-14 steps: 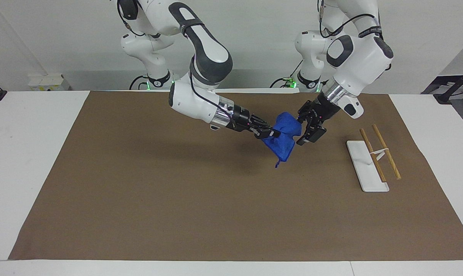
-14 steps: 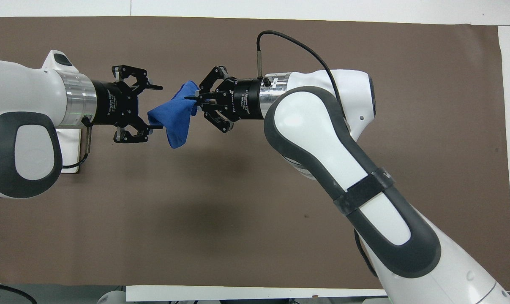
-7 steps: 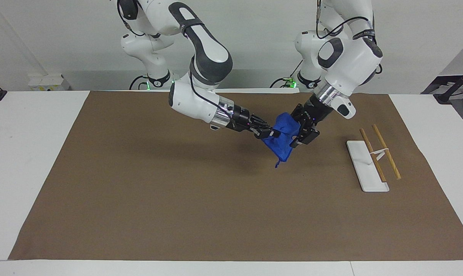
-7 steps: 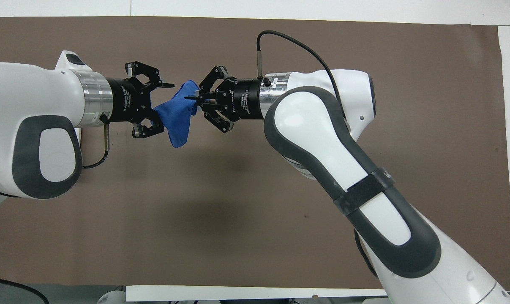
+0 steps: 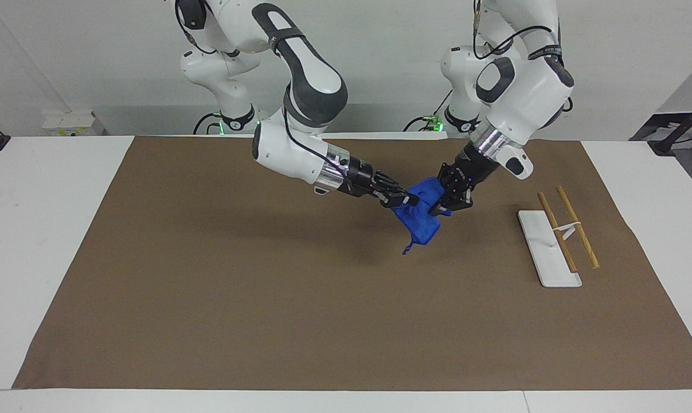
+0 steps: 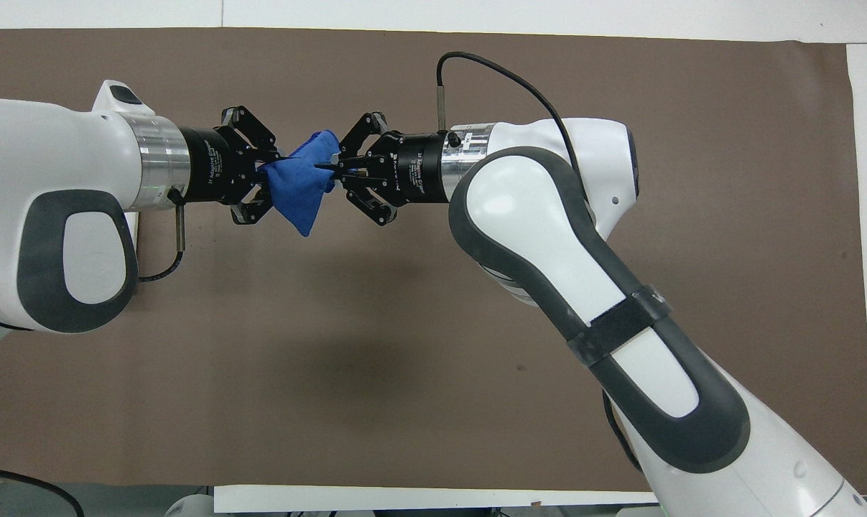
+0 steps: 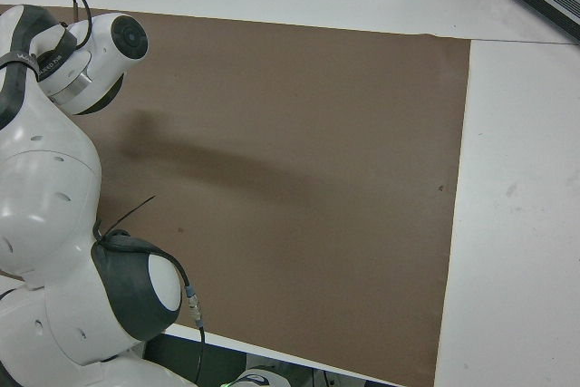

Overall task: Right arm passes towel to left arm to hang
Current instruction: 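Bring the towel toward the open left gripper between both grippers, then close the left gripper on the towel and open the right gripper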

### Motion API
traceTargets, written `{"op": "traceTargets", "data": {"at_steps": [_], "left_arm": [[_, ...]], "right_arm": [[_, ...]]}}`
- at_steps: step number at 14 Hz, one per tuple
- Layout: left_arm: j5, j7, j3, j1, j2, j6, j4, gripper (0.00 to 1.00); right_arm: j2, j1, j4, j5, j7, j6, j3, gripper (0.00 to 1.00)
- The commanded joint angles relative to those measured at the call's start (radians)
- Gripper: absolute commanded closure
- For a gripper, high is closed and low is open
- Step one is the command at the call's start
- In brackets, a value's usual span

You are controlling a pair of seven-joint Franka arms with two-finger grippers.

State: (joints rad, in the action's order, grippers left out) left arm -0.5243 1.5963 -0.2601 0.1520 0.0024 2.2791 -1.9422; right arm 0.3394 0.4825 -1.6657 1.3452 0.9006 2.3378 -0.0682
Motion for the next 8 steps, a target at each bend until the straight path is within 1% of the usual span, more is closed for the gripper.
{"op": "traceTargets", "data": {"at_steps": [1,2,4,5,6,7,8], "left_arm": [[-0.014,0.005,-0.001,-0.005,0.013,-0.024,0.025,0.88],[-0.013,0.002,-0.001,-0.005,0.013,-0.024,0.025,0.91],[-0.014,0.002,-0.002,-0.006,0.013,-0.026,0.026,0.91],[-0.016,0.004,-0.002,-0.006,0.013,-0.029,0.026,0.91],[-0.014,0.002,-0.002,-0.006,0.013,-0.032,0.026,0.91],[-0.014,0.002,-0.001,-0.008,0.013,-0.035,0.026,0.92],[-0.014,0.001,-0.001,-0.009,0.013,-0.036,0.031,0.92]], "right_arm": [[-0.023,-0.001,-0.025,0.015,-0.002,0.009,-0.001,0.98],[-0.023,-0.001,-0.025,0.015,-0.003,0.009,-0.001,0.98],[-0.023,-0.001,-0.025,0.014,-0.003,0.009,-0.001,0.97],[-0.023,-0.001,-0.025,0.006,-0.008,0.009,0.001,0.87],[-0.023,-0.001,-0.025,0.005,-0.024,0.009,-0.001,0.71],[-0.022,-0.001,-0.023,0.005,-0.035,0.009,0.001,0.68],[-0.022,-0.001,-0.023,0.005,-0.041,0.009,0.001,0.63]]}}
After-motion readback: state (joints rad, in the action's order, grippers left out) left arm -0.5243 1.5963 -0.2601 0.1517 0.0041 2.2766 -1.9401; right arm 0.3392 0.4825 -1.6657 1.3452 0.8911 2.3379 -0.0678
